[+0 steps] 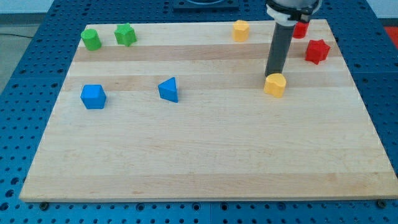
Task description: Place the yellow heart to the center of the board
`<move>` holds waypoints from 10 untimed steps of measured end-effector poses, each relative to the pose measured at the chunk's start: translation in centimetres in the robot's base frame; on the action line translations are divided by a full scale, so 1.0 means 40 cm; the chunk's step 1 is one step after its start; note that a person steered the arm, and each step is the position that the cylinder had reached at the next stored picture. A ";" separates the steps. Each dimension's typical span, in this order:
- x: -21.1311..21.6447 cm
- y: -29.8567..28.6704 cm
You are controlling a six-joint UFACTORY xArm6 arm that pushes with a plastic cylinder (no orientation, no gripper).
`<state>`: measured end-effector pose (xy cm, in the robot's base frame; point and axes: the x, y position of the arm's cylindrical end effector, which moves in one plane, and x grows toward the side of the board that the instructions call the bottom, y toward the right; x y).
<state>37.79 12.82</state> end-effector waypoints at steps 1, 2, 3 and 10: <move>0.124 -0.103; 0.214 -0.265; 0.178 -0.377; 0.192 0.069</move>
<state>45.48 15.59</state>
